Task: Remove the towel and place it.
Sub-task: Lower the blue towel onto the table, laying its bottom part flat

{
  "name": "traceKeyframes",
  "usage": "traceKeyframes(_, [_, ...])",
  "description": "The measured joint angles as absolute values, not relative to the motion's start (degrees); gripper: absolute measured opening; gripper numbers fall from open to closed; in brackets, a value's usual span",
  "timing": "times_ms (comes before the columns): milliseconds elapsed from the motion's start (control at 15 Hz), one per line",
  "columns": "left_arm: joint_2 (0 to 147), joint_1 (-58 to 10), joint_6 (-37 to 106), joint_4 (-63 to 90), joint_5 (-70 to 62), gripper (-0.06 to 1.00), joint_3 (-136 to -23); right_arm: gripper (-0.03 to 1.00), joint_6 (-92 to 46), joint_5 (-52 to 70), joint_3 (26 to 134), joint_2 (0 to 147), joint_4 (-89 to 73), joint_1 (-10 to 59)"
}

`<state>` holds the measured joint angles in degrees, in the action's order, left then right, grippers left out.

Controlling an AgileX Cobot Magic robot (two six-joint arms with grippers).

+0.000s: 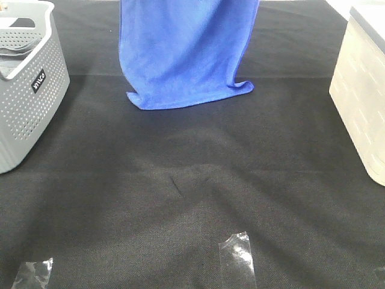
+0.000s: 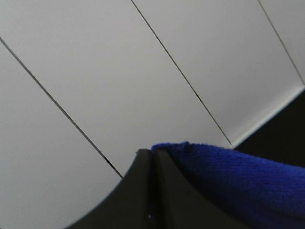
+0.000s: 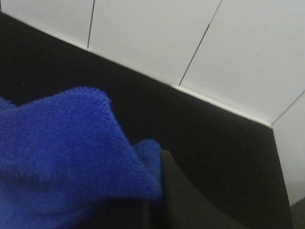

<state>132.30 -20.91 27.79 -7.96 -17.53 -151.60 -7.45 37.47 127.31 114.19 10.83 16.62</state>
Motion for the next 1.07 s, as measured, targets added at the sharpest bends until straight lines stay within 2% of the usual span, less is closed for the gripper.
traceKeyframes(267, [128.4,-23.0,27.7,-3.8,-48.0,0.0,-151.6,0.0,-7.4,57.2,127.3,111.2,7.7,16.6])
traceKeyframes(533, [124.5,-23.0,26.0,0.0,-67.7,0.0,-151.7,0.0,-8.1,68.2,127.3,108.6,0.6,16.6])
traceKeyframes(800, [120.3,-23.0,13.5,-0.8,-69.7,0.0,-149.0,0.0,-9.2,69.8,127.3,106.6,-6.0,16.6])
traceKeyframes(1067, [107.9,-23.0,9.4,-2.1,-69.8,0.0,-131.7,0.0,-9.2,69.9,122.7,100.7,-8.7,16.6])
